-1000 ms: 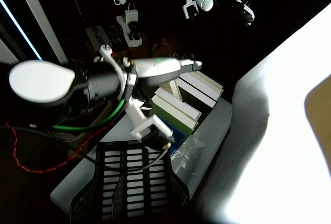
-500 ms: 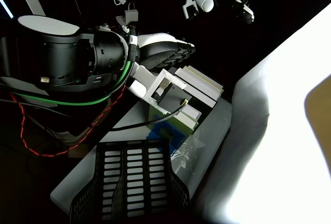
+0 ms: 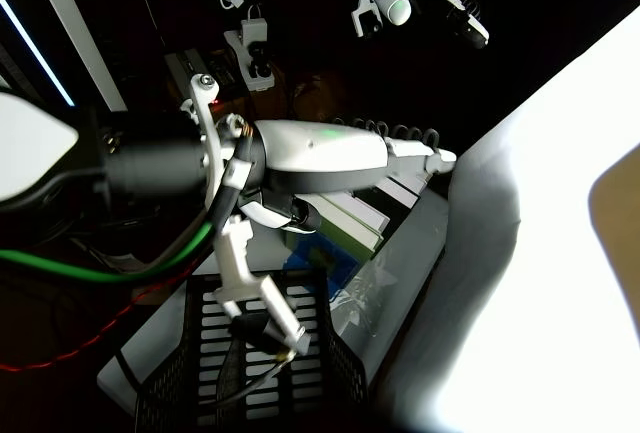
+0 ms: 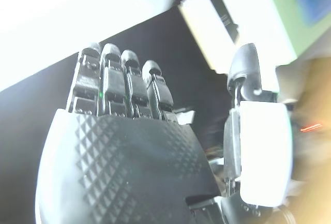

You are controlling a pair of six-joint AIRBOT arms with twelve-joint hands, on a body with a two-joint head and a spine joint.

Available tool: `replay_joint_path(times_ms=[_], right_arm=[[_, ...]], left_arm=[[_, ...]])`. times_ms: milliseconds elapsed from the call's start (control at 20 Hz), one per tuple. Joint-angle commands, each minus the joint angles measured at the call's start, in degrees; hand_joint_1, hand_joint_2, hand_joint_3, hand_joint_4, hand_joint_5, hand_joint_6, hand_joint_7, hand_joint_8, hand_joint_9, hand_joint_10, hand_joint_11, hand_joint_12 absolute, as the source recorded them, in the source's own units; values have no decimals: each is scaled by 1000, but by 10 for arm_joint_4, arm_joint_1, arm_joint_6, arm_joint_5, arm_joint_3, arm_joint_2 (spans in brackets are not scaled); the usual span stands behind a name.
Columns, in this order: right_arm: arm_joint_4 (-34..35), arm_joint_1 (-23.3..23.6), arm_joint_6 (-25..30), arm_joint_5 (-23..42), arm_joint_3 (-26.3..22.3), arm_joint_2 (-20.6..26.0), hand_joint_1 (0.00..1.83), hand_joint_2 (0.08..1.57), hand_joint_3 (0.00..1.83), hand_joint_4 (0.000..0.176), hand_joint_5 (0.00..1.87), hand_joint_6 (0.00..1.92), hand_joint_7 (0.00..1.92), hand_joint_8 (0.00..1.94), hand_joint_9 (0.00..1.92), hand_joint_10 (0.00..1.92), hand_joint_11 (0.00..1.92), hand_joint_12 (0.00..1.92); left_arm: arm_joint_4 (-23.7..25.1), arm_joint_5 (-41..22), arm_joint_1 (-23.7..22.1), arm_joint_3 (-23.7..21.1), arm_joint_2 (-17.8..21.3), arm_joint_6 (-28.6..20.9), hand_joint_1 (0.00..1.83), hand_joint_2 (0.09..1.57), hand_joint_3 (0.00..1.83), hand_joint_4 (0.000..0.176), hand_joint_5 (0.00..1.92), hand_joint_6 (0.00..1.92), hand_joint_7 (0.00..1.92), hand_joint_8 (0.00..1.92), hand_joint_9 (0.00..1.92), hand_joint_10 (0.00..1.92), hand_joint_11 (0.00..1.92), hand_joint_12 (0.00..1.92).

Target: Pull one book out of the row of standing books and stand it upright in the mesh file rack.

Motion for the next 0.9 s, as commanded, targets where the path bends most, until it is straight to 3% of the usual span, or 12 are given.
replay_joint_path(times_ms=[0,150,200,250,300,350,400,450,550,650,700,850], right_arm=[[41,5,-4,26,-1,7,655,1116,6,22,0,0,0,0,0,0,22,11],[101,5,-4,43,9,12,673,1086,0,18,0,0,0,0,0,0,15,7],[116,5,-4,50,11,14,647,1080,0,46,0,0,0,0,0,0,39,19],[140,5,-4,62,16,19,722,1088,0,51,0,0,0,0,0,0,93,48],[169,2,-4,79,23,21,706,1068,16,11,0,0,0,0,60,38,18,637],[193,-2,-4,91,28,22,691,1045,7,6,0,0,1,0,65,34,3,807],[213,-5,-4,102,33,23,704,1050,5,0,0,0,0,0,26,13,0,775],[231,-9,-4,112,36,24,743,1126,12,0,0,0,0,0,4,2,0,600],[266,-16,-4,132,40,28,750,1127,0,12,0,0,0,0,0,0,0,343],[296,-23,-4,141,49,30,681,1145,1,0,0,0,0,0,0,0,0,141],[300,-23,-4,142,51,30,665,1133,0,0,0,0,0,0,0,0,0,27],[252,-17,-4,110,48,29,666,1142,2,0,0,0,0,0,0,0,0,0]], left_arm=[[-1,-73,-4,2,9,-2,22,1414,19,13,37,12,0,0,0,0,0,0],[2,-69,-6,2,8,-2,0,1324,0,9,19,4,0,0,0,0,0,0],[3,-68,-6,2,8,-2,0,1321,0,10,24,5,0,0,0,0,0,0],[3,-68,-7,3,8,-2,0,1321,0,22,27,6,0,0,0,0,0,0],[4,-67,-8,2,8,-2,0,1338,0,20,25,6,0,0,0,0,0,0],[4,-67,-8,2,8,-2,0,1339,0,19,24,5,0,0,0,0,0,0],[4,-67,-8,2,9,-2,0,1338,0,17,24,5,0,0,0,0,0,0],[5,-67,-8,1,9,-2,0,1344,0,0,23,5,0,0,0,0,0,0],[5,-66,-8,1,9,-2,0,1344,0,11,24,5,0,0,0,0,0,0],[6,-65,-8,0,10,-2,0,1370,3,0,17,2,0,0,0,0,0,0],[6,-64,-8,-1,10,-2,0,1367,1,17,15,0,0,0,0,0,0,0],[7,-61,-8,-2,12,-2,0,1362,0,22,12,0,0,0,0,0,0,0]])
